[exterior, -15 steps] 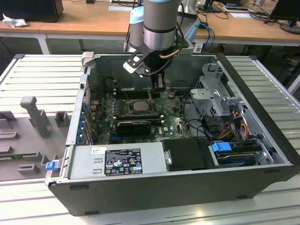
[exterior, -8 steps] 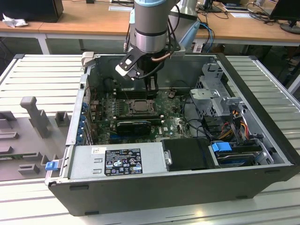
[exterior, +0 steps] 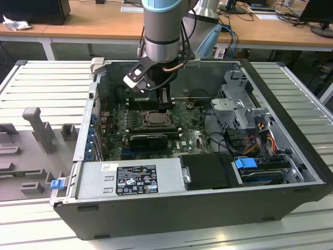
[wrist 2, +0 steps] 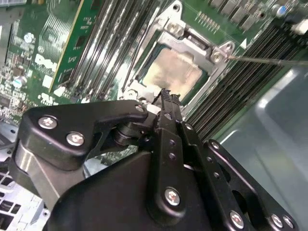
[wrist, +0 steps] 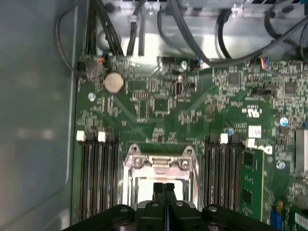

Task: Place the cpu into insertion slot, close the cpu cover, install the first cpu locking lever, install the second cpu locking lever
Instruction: 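Close the cpu cover, then install the first cpu locking lever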

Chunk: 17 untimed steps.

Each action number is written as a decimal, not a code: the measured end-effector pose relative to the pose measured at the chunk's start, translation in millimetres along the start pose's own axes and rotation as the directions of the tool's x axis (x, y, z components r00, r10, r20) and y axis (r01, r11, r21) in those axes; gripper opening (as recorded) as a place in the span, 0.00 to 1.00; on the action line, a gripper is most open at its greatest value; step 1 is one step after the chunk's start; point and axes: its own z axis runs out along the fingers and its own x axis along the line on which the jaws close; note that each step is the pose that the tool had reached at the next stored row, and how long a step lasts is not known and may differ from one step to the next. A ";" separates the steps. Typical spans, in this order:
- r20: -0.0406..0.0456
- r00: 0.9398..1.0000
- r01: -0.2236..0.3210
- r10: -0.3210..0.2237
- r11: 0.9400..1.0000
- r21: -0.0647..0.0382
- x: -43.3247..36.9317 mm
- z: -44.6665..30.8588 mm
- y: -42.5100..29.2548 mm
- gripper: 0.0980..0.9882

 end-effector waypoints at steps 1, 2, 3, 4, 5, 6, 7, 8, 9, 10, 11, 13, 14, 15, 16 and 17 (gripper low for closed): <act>0.000 1.000 0.001 -0.001 1.000 0.001 0.0 -0.1 -2.7 0.01; 0.000 1.000 0.001 -0.001 1.000 0.001 0.1 0.0 -5.2 0.01; 0.000 1.000 0.001 -0.001 1.000 0.001 0.2 0.0 -6.8 0.01; 0.000 1.000 0.001 -0.001 1.000 0.001 0.3 -0.1 -9.2 0.01; 0.000 1.000 0.001 -0.001 1.000 0.001 0.4 -0.2 -10.7 0.01; 0.000 1.000 0.001 -0.001 1.000 0.001 0.4 -0.2 -11.0 0.01; 0.000 1.000 0.001 -0.001 1.000 0.001 0.3 -0.3 -11.6 0.01; 0.000 1.000 0.001 -0.001 1.000 0.001 0.4 -0.3 -12.2 0.01; 0.000 1.000 0.001 -0.001 1.000 0.001 0.4 -0.4 -13.1 0.01; 0.000 1.000 0.001 -0.001 1.000 0.001 0.4 -0.4 -13.4 0.01; 0.000 1.000 0.001 -0.001 1.000 0.001 0.4 -0.6 -13.5 0.01; 0.000 1.000 0.001 -0.001 1.000 0.001 0.4 -2.5 -13.4 0.01; 0.000 1.000 0.001 -0.001 1.000 0.001 0.5 -4.1 -13.3 0.01; 0.000 1.000 0.001 -0.001 1.000 0.001 0.5 -5.6 -13.2 0.01; 0.000 1.000 0.001 -0.001 1.000 0.001 0.5 -6.8 -13.1 0.01; 0.000 1.000 0.001 -0.001 1.000 0.001 0.6 -8.8 -13.0 0.01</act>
